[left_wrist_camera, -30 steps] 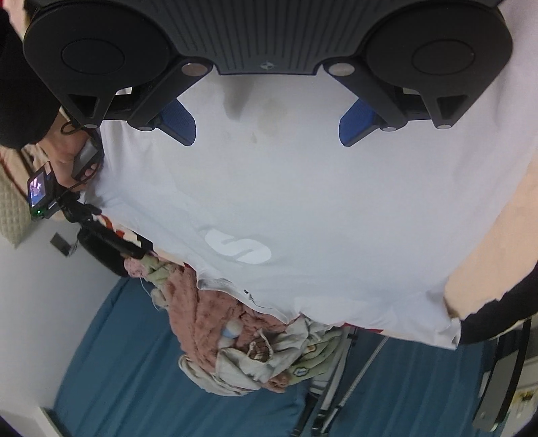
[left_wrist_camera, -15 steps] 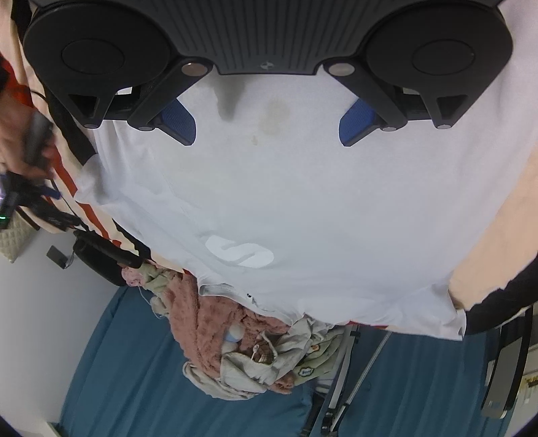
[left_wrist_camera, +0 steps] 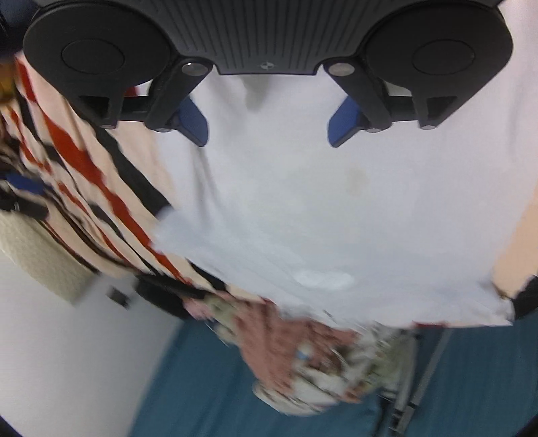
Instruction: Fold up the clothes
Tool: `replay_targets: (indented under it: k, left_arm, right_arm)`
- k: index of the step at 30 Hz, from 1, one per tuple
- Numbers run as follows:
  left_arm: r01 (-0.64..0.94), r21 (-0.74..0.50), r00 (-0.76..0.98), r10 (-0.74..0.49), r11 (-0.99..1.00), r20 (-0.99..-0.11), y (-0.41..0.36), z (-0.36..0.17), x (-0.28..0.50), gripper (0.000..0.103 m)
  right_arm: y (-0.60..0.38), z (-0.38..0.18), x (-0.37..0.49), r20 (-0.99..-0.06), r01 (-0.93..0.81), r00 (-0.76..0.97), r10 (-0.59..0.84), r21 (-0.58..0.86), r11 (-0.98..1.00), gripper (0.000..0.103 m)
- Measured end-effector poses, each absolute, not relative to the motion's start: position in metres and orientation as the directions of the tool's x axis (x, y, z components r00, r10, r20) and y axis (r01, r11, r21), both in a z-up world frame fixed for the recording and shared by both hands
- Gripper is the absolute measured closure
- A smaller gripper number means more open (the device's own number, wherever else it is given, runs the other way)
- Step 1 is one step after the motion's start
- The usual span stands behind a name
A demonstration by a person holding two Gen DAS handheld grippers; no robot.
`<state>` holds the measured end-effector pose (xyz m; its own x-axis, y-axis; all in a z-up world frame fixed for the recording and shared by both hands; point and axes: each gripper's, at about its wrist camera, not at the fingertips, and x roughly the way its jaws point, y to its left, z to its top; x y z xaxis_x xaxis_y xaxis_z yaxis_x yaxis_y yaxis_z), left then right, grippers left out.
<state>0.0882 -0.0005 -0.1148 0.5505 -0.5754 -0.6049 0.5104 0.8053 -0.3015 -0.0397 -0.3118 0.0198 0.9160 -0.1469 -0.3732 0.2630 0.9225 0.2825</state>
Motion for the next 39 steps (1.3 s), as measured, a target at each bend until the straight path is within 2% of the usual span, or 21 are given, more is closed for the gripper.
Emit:
replay_targets:
  k: [3,5,6,7,11,15,21,24,26,27,28,30,32,39]
  left_arm:
    - [0.578,-0.300,0.469,-0.610,0.759,-0.638,-0.017,-0.119,0.058,0.041]
    - [0.623,-0.342,0.385,-0.656,0.704,-0.649,-0.029,-0.125,0.042,0.053]
    - [0.644,-0.355,0.351,-0.674,0.678,-0.650,-0.036,-0.128,0.034,0.064]
    - [0.667,-0.363,0.319,-0.690,0.651,-0.650,-0.043,-0.131,0.025,0.068]
    - [0.721,-0.333,0.250,-0.676,0.608,-0.693,-0.074,-0.150,-0.010,0.069]
    - [0.696,-0.245,0.341,-0.611,0.675,-0.714,-0.081,-0.158,-0.028,0.069]
    - [0.621,-0.216,0.456,-0.571,0.753,-0.683,-0.063,-0.145,-0.043,0.056]
    - [0.589,-0.193,0.457,-0.521,0.785,-0.721,-0.062,-0.147,-0.038,0.056]
    - [0.581,-0.186,0.454,-0.505,0.793,-0.735,-0.061,-0.149,-0.035,0.060]
    - [0.593,-0.186,0.447,-0.513,0.783,-0.733,-0.062,-0.148,-0.036,0.069]
    - [0.612,-0.191,0.435,-0.529,0.767,-0.729,-0.063,-0.147,-0.037,0.086]
    - [0.653,-0.205,0.408,-0.567,0.729,-0.715,-0.068,-0.142,-0.041,0.095]
    - [0.690,-0.209,0.388,-0.598,0.693,-0.701,-0.074,-0.137,-0.047,0.099]
    - [0.754,-0.288,0.266,-0.675,0.590,-0.688,-0.128,-0.118,-0.047,0.100]
  right_arm:
    - [-0.299,0.025,-0.062,-0.334,0.249,0.933,-0.134,0.331,0.910,0.015]
    - [-0.294,0.031,-0.073,-0.301,0.209,0.949,-0.097,0.367,0.907,0.015]
    - [-0.293,0.034,-0.077,-0.286,0.194,0.954,-0.086,0.377,0.906,0.015]
    - [-0.292,0.036,-0.080,-0.276,0.189,0.958,-0.084,0.381,0.905,0.015]
    - [-0.293,0.042,-0.093,-0.246,0.195,0.964,-0.097,0.414,0.889,0.015]
    - [-0.296,0.045,-0.106,-0.221,0.186,0.971,-0.088,0.479,0.858,0.015]
    - [-0.301,0.040,-0.117,-0.193,0.158,0.979,-0.064,0.522,0.838,0.015]
    - [-0.306,0.037,-0.115,-0.198,0.155,0.979,-0.054,0.540,0.827,0.015]
    - [-0.309,0.035,-0.113,-0.203,0.155,0.978,-0.048,0.553,0.819,0.015]
    - [-0.310,0.034,-0.113,-0.205,0.154,0.978,-0.045,0.558,0.815,0.014]
    - [-0.311,0.034,-0.113,-0.205,0.153,0.978,-0.043,0.562,0.813,0.014]
    - [-0.312,0.032,-0.115,-0.202,0.150,0.979,-0.039,0.569,0.808,0.014]
    - [-0.315,0.031,-0.117,-0.198,0.149,0.979,-0.040,0.579,0.802,0.014]
    - [-0.320,0.030,-0.119,-0.178,0.156,0.982,-0.063,0.575,0.803,0.014]
